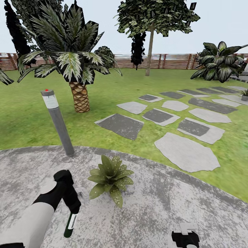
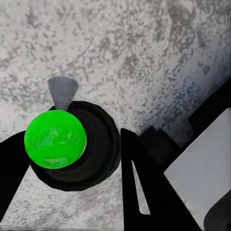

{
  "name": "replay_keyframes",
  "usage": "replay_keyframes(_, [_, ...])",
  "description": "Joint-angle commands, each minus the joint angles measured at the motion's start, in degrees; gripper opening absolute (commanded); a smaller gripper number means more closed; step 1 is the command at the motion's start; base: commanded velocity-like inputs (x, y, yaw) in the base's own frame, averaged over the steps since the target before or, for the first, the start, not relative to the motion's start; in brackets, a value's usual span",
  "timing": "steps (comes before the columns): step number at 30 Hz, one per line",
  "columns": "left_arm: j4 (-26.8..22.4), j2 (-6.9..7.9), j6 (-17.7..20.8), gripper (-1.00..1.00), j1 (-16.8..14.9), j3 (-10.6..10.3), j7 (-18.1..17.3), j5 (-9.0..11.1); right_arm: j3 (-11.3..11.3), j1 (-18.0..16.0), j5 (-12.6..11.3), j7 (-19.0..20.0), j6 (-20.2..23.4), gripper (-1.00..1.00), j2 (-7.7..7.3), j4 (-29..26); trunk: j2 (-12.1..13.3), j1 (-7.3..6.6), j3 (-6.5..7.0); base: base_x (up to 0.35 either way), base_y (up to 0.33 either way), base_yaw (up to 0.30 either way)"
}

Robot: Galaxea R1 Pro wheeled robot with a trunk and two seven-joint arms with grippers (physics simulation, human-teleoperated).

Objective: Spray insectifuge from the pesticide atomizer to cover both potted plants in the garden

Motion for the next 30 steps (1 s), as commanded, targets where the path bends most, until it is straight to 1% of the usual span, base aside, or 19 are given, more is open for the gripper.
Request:
replay_keyframes(1, [-0.21, 1.73, 0.56, -1.0, -0.02, 0.46, -0.51, -0.27, 0.48, -0.03, -0.55, -0.11, -0.19, 1.0, 0.0, 0.03, -0.02, -0.01, -0.05, 0.0, 0.0, 0.0])
replay_keyframes(2, [-0.27, 3.02, 0.56, -1.0, -0.02, 0.74, -0.51, -0.19, 0.48, -0.03, -0.55, -0.11, -0.19, 1.0, 0.0, 0.03, -0.02, -0.01, -0.05, 0.0, 0.0, 0.0])
replay_keyframes(3, [-0.33, 4.82, 0.53, -1.0, -0.05, 1.43, -0.51, -0.09, 0.48, -0.03, -0.55, -0.11, -0.19, 1.0, 0.0, 0.03, -0.02, -0.01, -0.05, 0.0, 0.0, 0.0])
replay_keyframes(5, [-0.44, 6.32, 0.38, -1.0, -0.03, 2.39, -0.51, -0.02, 0.48, -0.03, -0.55, -0.11, -0.19, 1.0, 0.0, 0.03, -0.02, -0.01, -0.05, 0.0, 0.0, 0.0])
replay_keyframes(6, [-0.46, 6.37, 0.37, -1.0, -0.02, 2.38, -0.51, -0.05, 0.48, -0.03, -0.55, -0.11, -0.19, 1.0, 0.0, 0.03, -0.02, -0.01, -0.05, 0.0, 0.0, 0.0])
replay_keyframes(7, [-0.47, 6.27, 0.39, -1.0, -0.02, 2.4, -0.51, -0.06, 0.48, -0.03, -0.55, -0.11, -0.19, 1.0, 0.0, 0.03, -0.02, -0.01, -0.05, 0.0, 0.0, 0.0])
replay_keyframes(9, [-0.48, 5.57, 0.46, -1.0, -0.01, 2.4, -0.51, -0.02, 0.48, -0.03, -0.55, -0.11, -0.19, 1.0, 0.0, 0.01, -0.02, -0.01, -0.05, 0.0, 0.057, 0.0])
replay_keyframes(11, [-0.46, 4.3, 0.47, -1.0, -0.01, 2.42, -0.51, -0.07, 0.48, -0.03, -0.55, -0.11, -0.19, 1.0, 0.0, 0.03, -0.02, -0.01, -0.05, 0.0, 0.219, -0.013])
replay_keyframes(14, [-0.23, 3.55, 0.47, -1.0, -0.01, 2.41, -0.51, -0.08, 0.48, -0.03, -0.55, -0.06, -0.17, 1.0, 0.0, 0.02, -0.02, -0.01, -0.05, 0.0, 0.278, -0.171])
replay_keyframes(24, [0.3, 3.16, 0.49, -1.0, 0.07, 2.4, -0.51, -0.08, 0.48, -0.03, -0.55, -0.03, -0.19, 1.0, 0.0, 0.01, -0.02, -0.01, -0.05, 0.0, 0.297, -0.276])
replay_keyframes(30, [0.37, 3.2, 0.38, -1.0, 0.18, 2.4, -0.51, -0.07, 0.48, -0.03, -0.55, -0.03, -0.19, 1.0, 0.0, 0.03, -0.02, -0.01, -0.05, 0.0, 0.064, -0.259])
